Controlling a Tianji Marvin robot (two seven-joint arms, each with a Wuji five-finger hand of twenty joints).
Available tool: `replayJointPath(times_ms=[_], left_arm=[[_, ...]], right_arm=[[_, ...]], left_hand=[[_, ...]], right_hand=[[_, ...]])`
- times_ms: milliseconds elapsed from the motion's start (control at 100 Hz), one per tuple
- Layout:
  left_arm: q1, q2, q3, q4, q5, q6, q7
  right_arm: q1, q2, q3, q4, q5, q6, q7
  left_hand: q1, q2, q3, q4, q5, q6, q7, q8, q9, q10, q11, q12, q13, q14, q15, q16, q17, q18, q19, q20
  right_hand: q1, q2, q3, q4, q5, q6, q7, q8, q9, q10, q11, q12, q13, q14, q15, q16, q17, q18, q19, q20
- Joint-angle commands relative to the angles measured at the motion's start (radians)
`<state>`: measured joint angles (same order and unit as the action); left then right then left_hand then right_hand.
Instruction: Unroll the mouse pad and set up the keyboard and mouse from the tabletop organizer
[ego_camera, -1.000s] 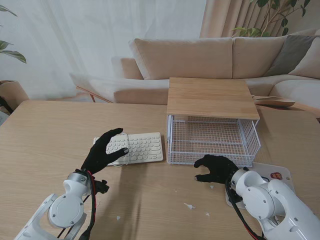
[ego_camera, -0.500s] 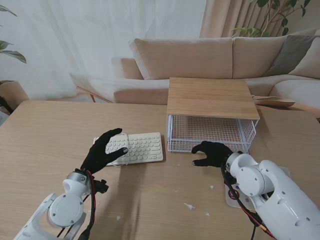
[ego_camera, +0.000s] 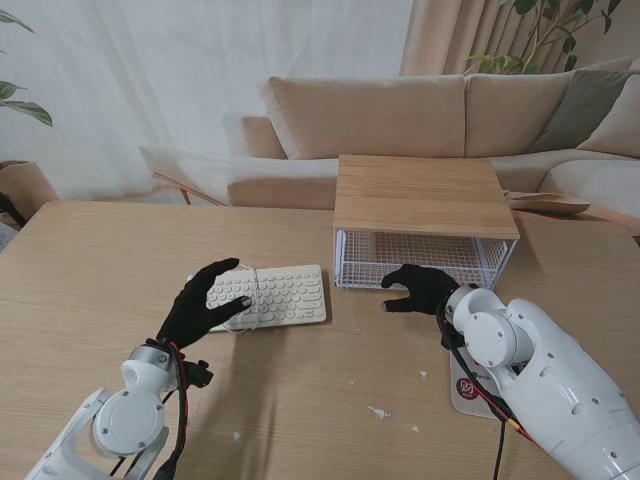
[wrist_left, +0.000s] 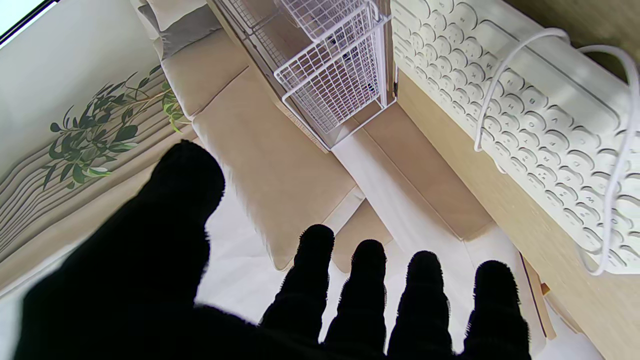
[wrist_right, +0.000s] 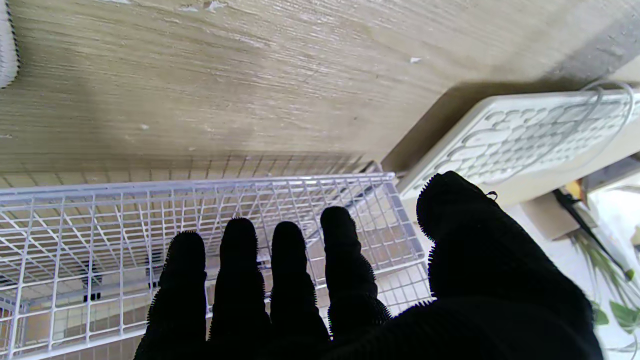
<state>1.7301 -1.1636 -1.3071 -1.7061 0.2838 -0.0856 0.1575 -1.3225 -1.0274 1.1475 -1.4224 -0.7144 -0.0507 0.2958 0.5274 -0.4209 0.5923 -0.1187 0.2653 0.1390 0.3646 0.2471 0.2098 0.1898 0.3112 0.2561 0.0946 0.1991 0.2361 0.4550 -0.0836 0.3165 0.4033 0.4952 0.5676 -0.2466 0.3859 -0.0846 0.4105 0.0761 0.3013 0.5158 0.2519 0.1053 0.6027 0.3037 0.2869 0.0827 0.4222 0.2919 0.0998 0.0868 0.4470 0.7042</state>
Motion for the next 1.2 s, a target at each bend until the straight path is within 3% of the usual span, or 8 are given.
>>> replayJointPath(times_ms=[0,220,390,530,700,830,1090,1190], left_arm=[[0.004,-0.003,0.000,-0.001,-0.002,0.007,-0.011],[0.001,-0.003,0.008,0.002,-0.003,0.005,-0.012],[-0.002,-0.003,0.012,0.005,-0.012,0.007,-0.017],[-0.005,-0.004,0.014,0.007,-0.020,0.010,-0.017],[-0.007,-0.004,0.014,0.008,-0.036,0.000,-0.022],[-0.010,-0.004,0.017,0.010,-0.044,-0.004,-0.028],[-0.018,-0.004,0.030,0.020,-0.052,-0.010,-0.031],[-0.019,-0.004,0.030,0.023,-0.053,-0.013,-0.029]], right_arm=[[0.015,-0.012,-0.005,0.008,0.005,0.008,0.008],[0.036,-0.018,-0.021,0.037,0.011,0.011,-0.018],[0.002,-0.018,0.007,0.007,0.017,0.000,-0.022],[-0.093,-0.019,0.084,-0.086,0.012,-0.028,-0.040],[-0.251,-0.033,0.203,-0.229,0.055,-0.092,-0.108],[-0.370,-0.052,0.266,-0.331,0.123,-0.132,-0.185],[-0.485,-0.096,0.252,-0.411,0.230,-0.171,-0.369],[-0.497,-0.102,0.235,-0.421,0.261,-0.168,-0.383]], left_hand=[[-0.011,0.023,-0.021,0.034,0.013,-0.001,-0.009,-0.003,-0.007,-0.048,-0.008,-0.001,-0.012,-0.007,-0.006,0.002,-0.014,0.006,-0.030,0.022],[-0.010,0.024,-0.021,0.035,0.008,-0.003,-0.010,-0.003,-0.011,-0.052,-0.022,-0.008,-0.013,-0.009,-0.006,0.003,-0.013,0.005,-0.033,0.026],[-0.009,0.024,-0.021,0.035,0.007,-0.006,-0.009,-0.002,-0.009,-0.052,-0.029,-0.012,-0.016,-0.009,-0.007,0.003,-0.013,0.004,-0.037,0.028],[-0.007,0.025,-0.021,0.035,0.005,-0.006,-0.009,-0.002,-0.010,-0.049,-0.031,-0.014,-0.021,-0.022,-0.011,-0.001,-0.011,-0.001,-0.037,0.030],[-0.002,0.026,-0.016,0.034,0.004,-0.001,-0.007,-0.001,-0.011,-0.048,-0.042,-0.020,-0.022,-0.043,-0.024,-0.016,0.015,-0.052,-0.015,0.027],[-0.004,0.029,-0.015,0.033,0.002,-0.004,-0.007,-0.001,-0.012,-0.048,-0.048,-0.024,-0.024,-0.029,-0.027,-0.021,0.015,-0.037,0.000,0.010],[-0.008,0.035,-0.016,0.032,-0.004,-0.006,-0.006,-0.001,-0.012,-0.051,-0.050,-0.025,-0.025,-0.031,-0.028,-0.024,0.010,-0.032,0.019,-0.014],[-0.007,0.034,-0.015,0.033,-0.006,-0.003,-0.005,0.000,-0.012,-0.049,-0.049,-0.025,-0.025,-0.030,-0.027,-0.023,0.009,-0.028,0.025,-0.018]], right_hand=[[-0.019,0.019,0.020,0.037,-0.026,-0.034,-0.009,0.006,-0.037,-0.026,-0.026,-0.008,-0.058,-0.039,-0.046,-0.022,-0.034,-0.031,-0.067,-0.014],[-0.027,0.023,0.024,0.036,-0.098,-0.083,-0.047,-0.020,-0.075,-0.052,-0.099,-0.045,-0.086,-0.053,-0.077,-0.038,-0.049,-0.038,-0.080,-0.024],[-0.026,0.024,0.023,0.036,-0.115,-0.105,-0.053,-0.028,-0.074,-0.054,-0.119,-0.053,-0.093,-0.052,-0.080,-0.040,-0.054,-0.040,-0.083,-0.027],[-0.026,0.024,0.020,0.036,-0.112,-0.103,-0.053,-0.033,-0.069,-0.047,-0.112,-0.049,-0.088,-0.048,-0.078,-0.040,-0.048,-0.037,-0.082,-0.027],[-0.028,0.030,0.014,0.035,-0.107,-0.097,-0.049,-0.044,-0.070,-0.045,-0.077,-0.032,-0.075,-0.046,-0.076,-0.040,-0.036,-0.031,-0.077,-0.027],[-0.029,0.034,0.009,0.033,-0.105,-0.089,-0.051,-0.050,-0.059,-0.039,-0.073,-0.031,-0.062,-0.044,-0.076,-0.040,-0.029,-0.027,-0.076,-0.028],[-0.034,0.045,-0.014,0.030,-0.094,-0.072,-0.054,-0.074,-0.033,-0.037,-0.082,-0.035,-0.037,-0.051,-0.089,-0.047,-0.018,-0.025,-0.078,-0.038],[-0.045,0.054,-0.020,0.028,-0.104,-0.069,-0.059,-0.080,-0.036,-0.038,-0.089,-0.037,-0.042,-0.057,-0.097,-0.050,-0.024,-0.029,-0.082,-0.041]])
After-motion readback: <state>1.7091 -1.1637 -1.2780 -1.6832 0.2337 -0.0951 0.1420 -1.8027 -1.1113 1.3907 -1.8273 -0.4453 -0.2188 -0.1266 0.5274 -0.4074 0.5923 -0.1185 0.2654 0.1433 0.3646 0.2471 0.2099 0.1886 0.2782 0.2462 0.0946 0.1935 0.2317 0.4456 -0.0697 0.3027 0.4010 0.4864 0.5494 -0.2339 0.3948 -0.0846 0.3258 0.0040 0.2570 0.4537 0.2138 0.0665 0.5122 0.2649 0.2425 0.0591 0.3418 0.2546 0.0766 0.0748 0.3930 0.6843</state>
